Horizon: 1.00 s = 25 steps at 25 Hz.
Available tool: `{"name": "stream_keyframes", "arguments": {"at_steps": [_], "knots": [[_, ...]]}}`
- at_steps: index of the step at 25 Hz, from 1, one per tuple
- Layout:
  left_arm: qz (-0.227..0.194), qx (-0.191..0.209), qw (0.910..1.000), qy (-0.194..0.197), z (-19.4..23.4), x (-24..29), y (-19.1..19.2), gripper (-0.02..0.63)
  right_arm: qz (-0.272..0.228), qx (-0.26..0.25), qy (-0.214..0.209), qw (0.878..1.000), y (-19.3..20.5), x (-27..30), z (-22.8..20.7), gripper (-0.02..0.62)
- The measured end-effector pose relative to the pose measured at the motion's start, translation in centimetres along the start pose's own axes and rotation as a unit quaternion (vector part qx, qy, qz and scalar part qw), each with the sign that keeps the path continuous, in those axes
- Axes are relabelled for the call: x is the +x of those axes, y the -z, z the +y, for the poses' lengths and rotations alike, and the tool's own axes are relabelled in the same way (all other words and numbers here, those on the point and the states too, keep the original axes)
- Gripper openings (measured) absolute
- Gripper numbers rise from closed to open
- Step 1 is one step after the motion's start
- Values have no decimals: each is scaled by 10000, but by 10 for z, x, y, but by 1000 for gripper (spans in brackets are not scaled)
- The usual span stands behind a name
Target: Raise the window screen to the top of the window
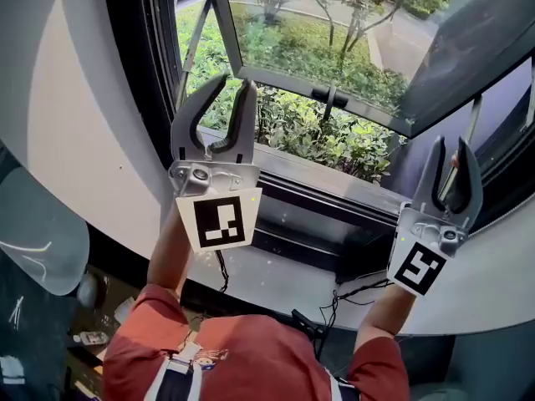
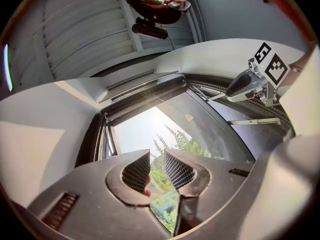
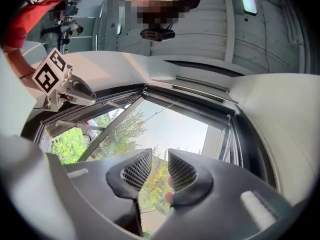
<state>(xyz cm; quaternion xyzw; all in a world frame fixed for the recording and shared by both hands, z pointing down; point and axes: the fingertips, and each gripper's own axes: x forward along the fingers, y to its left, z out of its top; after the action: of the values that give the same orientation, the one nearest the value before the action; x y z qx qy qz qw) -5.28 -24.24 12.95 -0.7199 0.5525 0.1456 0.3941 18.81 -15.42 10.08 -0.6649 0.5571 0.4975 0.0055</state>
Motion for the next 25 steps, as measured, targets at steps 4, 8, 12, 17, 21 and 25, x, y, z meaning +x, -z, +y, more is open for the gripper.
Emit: {"name": "stream_keyframes", "arguments": {"at_steps": [4,8,12,17,21,25], "knots": [[117,-229,9996,132,-17,-19,17,93,147,344,122,9992,23,-33,20,108],[393,-287,9985,267,-30,-39,36,93,580,592,55,9965,55,-70,38,108],[720,-645,9945,413,-42,-68,61,92,925,1037,-90,9903,74,-96,61,107],[1257,-1150,9843,471,-61,-111,96,91,1345,1455,-435,9792,93,-121,104,109],[1603,-1077,9785,727,-79,-129,114,91,1553,1876,-609,9680,99,-135,130,107],[1748,-1111,9748,833,-89,-144,123,91,1781,2146,-639,9582,108,-149,146,108]]}}
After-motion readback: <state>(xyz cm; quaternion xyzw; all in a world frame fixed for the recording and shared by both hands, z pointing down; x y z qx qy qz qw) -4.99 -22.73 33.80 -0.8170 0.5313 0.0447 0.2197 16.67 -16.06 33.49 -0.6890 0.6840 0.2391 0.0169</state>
